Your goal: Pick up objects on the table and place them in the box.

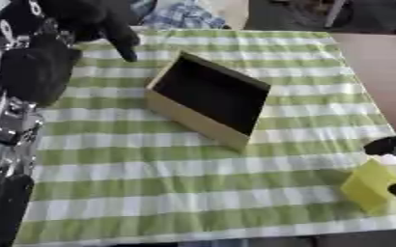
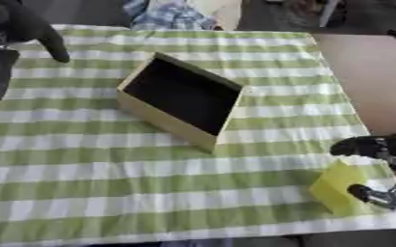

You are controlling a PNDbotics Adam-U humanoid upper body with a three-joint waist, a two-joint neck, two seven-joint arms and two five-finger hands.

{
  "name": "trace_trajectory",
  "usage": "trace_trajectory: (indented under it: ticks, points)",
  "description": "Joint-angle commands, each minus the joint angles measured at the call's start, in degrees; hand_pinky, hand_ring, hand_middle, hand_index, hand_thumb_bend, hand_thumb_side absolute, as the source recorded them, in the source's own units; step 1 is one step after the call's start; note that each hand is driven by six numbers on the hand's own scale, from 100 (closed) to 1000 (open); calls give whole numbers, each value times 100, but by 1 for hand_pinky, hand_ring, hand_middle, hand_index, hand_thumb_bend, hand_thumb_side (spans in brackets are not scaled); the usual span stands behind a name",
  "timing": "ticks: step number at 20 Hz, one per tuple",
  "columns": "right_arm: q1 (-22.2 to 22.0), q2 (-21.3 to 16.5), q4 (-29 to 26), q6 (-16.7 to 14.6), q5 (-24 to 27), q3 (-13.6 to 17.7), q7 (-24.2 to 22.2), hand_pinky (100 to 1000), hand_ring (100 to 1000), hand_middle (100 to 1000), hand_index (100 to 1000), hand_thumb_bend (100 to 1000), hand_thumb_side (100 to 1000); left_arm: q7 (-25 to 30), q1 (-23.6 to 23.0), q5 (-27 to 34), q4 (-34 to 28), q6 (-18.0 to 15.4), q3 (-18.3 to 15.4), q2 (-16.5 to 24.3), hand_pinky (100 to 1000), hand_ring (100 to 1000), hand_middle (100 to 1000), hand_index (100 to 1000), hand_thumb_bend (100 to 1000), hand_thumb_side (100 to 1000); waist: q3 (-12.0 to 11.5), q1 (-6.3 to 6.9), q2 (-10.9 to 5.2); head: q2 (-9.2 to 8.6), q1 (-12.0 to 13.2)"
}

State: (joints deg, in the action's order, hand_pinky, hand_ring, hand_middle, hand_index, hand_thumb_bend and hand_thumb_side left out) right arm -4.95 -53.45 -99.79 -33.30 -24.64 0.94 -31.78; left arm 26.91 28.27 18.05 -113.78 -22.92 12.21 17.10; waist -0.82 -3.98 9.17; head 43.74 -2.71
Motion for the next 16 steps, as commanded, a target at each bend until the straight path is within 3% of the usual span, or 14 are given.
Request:
trace_trajectory:
  ticks: [1,16]
  points:
    - [61,-158,3,-75,-6,8,-77,774,857,928,994,268,928,31,48,-13,-81,2,-5,79,556,656,631,790,100,661,11,-8,-83,38,-20]
    - [81,81,235,-148,-876,-173,328,787,869,931,992,320,947,135,57,-20,-81,-5,10,88,554,651,629,790,100,672,0,8,-58,38,-26]
